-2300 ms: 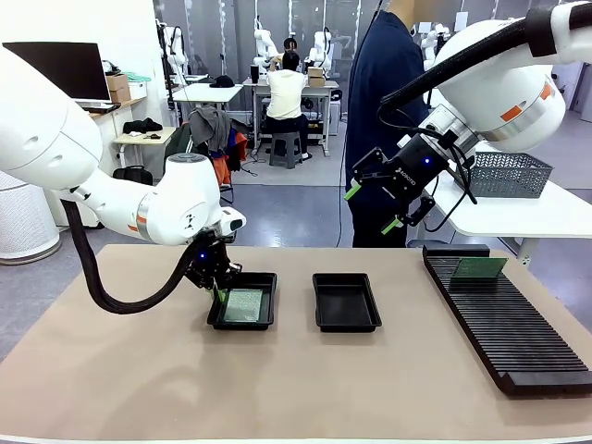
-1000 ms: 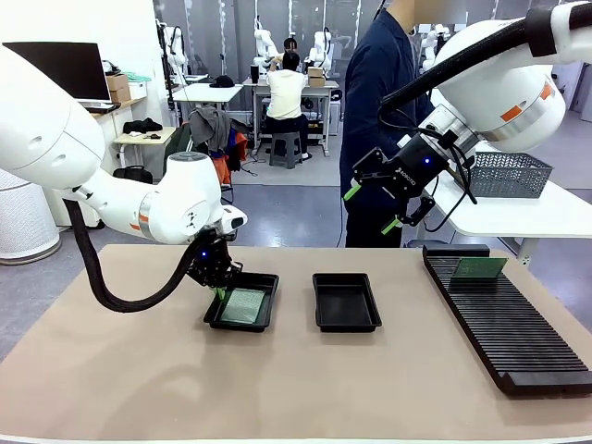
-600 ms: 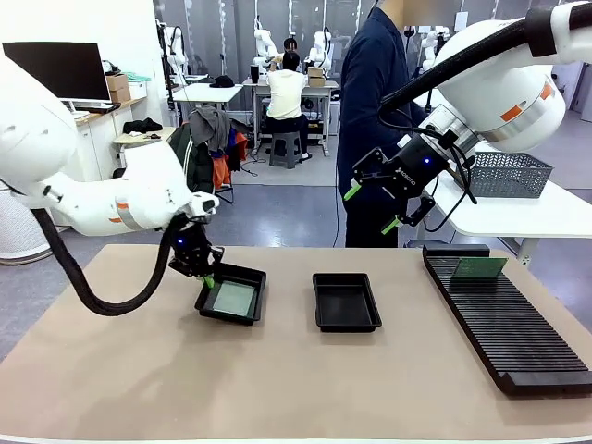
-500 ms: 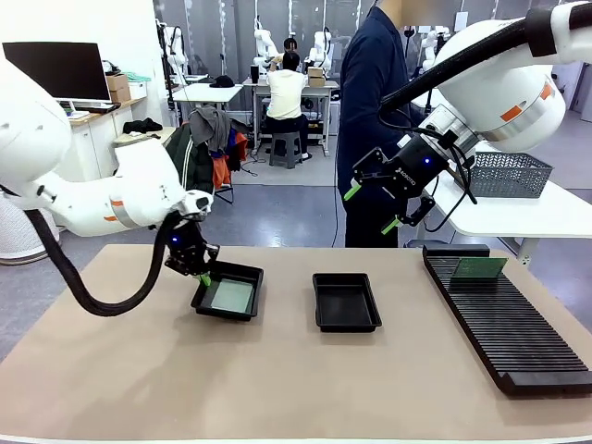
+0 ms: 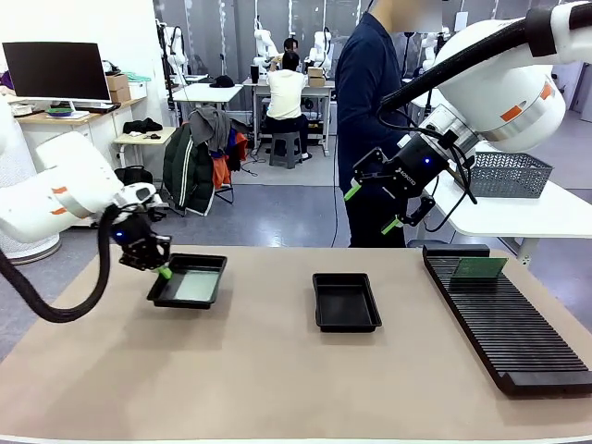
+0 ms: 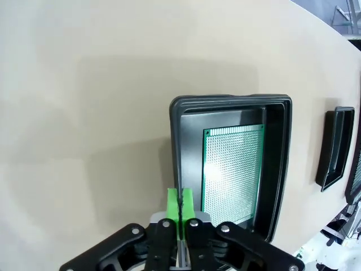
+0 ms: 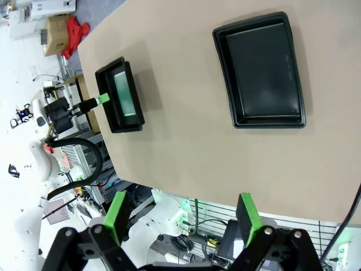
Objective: Inspect and transfer BCBs to ESD trays.
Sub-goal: Pick up the ESD tray and place it on the left side of the table.
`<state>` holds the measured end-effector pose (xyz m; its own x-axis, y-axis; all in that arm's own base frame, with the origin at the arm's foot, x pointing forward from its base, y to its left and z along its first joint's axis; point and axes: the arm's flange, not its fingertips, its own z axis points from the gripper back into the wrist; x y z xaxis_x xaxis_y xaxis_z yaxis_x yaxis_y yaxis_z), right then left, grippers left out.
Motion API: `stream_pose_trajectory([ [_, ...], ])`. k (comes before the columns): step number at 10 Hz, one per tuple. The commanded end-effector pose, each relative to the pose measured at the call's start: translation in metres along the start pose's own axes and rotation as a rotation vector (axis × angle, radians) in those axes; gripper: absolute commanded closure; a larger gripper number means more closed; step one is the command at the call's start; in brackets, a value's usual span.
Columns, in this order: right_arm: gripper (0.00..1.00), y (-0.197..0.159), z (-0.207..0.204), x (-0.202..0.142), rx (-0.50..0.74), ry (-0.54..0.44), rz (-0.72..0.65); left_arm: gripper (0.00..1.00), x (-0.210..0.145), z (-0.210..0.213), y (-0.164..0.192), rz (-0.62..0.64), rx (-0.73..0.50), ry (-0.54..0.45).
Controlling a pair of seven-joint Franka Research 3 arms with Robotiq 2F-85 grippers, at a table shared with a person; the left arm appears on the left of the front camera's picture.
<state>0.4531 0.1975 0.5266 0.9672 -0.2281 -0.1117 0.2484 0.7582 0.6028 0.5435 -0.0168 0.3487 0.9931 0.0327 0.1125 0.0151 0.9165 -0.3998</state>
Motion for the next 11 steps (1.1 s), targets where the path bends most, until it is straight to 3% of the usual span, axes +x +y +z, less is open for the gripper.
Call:
stream_pose_trajectory([
  [1, 0.00, 0.002, 0.000, 0.002, -0.017, 0.000, -0.002, 0.97, -0.006, 0.016, 0.038, 0.005, -0.041, -0.004],
  [5, 0.00, 0.002, 0.000, 0.002, -0.017, 0.000, -0.002, 0.97, -0.007, 0.039, 0.114, 0.015, -0.046, 0.008],
  [11, 0.00, 0.002, 0.000, 0.002, -0.017, 0.000, -0.002, 0.97, -0.017, 0.027, 0.150, -0.009, -0.035, -0.014],
])
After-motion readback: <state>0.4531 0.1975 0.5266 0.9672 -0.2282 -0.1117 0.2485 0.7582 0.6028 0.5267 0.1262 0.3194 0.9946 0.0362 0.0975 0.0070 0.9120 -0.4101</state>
